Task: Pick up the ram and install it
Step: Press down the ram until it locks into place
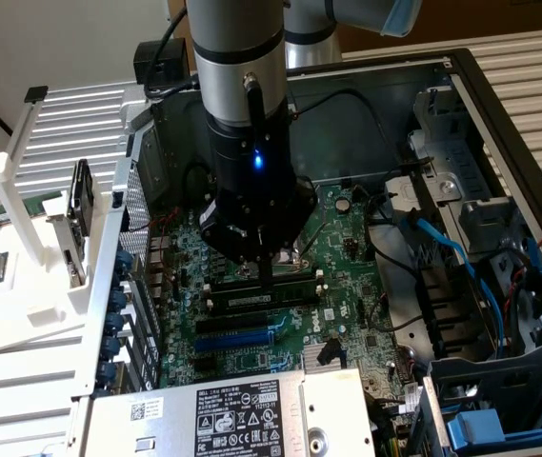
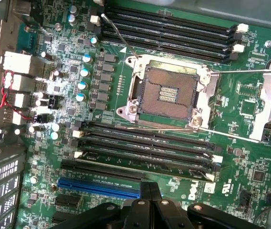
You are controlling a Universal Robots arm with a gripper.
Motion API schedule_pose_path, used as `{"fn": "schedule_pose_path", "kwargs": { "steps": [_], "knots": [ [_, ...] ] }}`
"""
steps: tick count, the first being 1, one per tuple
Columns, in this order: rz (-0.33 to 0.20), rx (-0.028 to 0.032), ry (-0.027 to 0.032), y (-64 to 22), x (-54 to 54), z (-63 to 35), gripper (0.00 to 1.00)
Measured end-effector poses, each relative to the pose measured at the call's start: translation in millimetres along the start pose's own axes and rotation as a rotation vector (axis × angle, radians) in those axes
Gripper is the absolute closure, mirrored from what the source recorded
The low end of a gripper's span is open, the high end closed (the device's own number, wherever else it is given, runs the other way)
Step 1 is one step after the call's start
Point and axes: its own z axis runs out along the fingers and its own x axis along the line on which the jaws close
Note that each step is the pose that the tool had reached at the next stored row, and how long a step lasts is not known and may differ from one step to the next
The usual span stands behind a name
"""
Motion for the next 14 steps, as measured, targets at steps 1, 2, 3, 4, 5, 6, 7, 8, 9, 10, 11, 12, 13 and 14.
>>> {"fn": "schedule_pose_path", "kwargs": {
  "steps": [1,2,3,4,5,6,7,8,9,10,11,12,13,14],
  "knots": [
    [0.012,0.0003,0.0007,0.0,0.0,0.0,0.89],
    [0.025,0.0006,0.0014,0.0,0.0,0.0,0.89],
    [0.039,0.0009,0.0022,0.0,0.0,0.0,0.89],
    [0.053,0.0013,0.0029,0.0,0.0,0.0,0.89],
    [0.067,0.0015,0.0036,0.0,0.0,0.0,0.89],
    [0.081,0.0019,0.0044,0.0,0.0,0.0,0.89],
    [0.096,0.0022,0.0052,0.0,0.0,0.0,0.89],
    [0.112,0.0026,0.0061,0.0,0.0,0.0,0.89],
    [0.126,0.003,0.0069,0.0,0.0,0.0,0.89],
    [0.141,0.0033,0.0077,0.0,0.0,0.0,0.89],
    [0.155,0.0037,0.0085,0.0,0.0,0.0,0.89],
    [0.167,0.0038,0.009,0.0,0.0,0.0,0.89],
    [0.17,0.0039,0.0092,0.0,0.0,0.0,0.89],
    [0.17,0.0039,0.0093,0.0,0.0,0.0,0.89]
  ]
}}
